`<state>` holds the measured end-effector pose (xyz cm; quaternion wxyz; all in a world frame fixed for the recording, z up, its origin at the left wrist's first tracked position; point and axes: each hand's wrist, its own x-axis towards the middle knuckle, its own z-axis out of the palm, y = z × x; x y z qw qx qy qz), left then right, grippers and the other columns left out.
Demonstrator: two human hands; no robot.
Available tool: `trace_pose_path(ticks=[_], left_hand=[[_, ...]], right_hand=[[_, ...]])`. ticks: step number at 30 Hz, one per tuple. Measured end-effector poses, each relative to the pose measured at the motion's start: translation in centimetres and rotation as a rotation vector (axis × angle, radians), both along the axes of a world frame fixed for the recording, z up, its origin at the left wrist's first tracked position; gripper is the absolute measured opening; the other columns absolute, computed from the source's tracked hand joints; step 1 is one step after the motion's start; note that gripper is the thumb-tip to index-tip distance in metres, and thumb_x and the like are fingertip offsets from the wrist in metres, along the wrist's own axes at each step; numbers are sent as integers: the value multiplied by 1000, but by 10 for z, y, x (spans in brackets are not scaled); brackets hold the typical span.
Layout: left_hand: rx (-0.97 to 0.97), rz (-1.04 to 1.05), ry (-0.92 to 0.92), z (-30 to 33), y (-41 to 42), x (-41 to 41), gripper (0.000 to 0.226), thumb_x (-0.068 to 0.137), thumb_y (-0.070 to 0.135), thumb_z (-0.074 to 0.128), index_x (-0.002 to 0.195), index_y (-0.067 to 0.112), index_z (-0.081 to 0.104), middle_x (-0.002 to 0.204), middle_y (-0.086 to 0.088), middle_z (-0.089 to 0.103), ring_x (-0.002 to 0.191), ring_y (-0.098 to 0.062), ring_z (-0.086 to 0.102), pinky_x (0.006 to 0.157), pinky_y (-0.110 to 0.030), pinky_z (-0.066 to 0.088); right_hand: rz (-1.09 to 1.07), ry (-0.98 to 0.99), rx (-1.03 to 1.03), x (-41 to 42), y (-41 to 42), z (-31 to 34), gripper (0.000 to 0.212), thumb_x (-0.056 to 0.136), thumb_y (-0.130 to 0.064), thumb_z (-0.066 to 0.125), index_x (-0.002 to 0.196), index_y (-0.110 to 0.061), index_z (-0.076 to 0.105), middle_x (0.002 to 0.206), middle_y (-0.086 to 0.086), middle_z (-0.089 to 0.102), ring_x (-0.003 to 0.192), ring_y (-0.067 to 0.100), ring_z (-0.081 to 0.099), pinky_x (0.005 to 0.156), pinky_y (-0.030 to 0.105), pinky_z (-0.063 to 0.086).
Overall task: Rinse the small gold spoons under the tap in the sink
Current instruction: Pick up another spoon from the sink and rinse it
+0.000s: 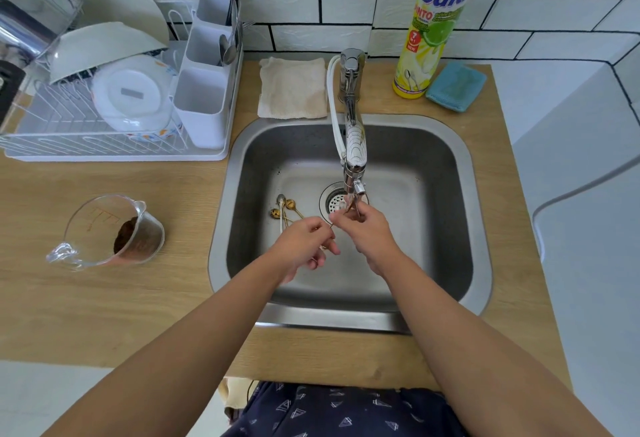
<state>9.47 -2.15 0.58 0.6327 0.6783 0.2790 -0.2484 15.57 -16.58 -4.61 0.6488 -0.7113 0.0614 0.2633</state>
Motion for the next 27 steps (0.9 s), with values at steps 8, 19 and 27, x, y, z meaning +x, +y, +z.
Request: trace_pose_path(ticks=[8, 19, 27], left_hand=[[192, -135, -128, -12, 8, -23, 12, 102, 37, 54, 103, 26, 60, 81, 0, 77, 38, -7, 38, 39, -21, 34], [352, -180, -186, -11, 3, -21, 22, 104, 45, 43, 98, 29, 56, 49, 7, 55, 40, -1, 45, 39, -19, 36], [145, -124, -135, -8, 4, 2, 33, 100, 45, 43, 97, 20, 64, 56, 8, 46, 43, -4, 36, 40, -21, 26]], right_hand=[[60, 83, -25, 7, 2, 10, 9, 97, -29, 70, 104, -25, 66, 100, -8, 81, 97, -1, 68, 79, 30, 44], [78, 71, 83, -3, 0, 15, 23, 91, -23, 79, 111, -23, 68, 70, -11, 74, 50, -6, 58, 43, 6, 38], [-64, 282, 188, 0, -6, 15, 23, 99, -35, 69, 97, -13, 70, 92, 9, 78, 40, 5, 25, 38, 20, 23]])
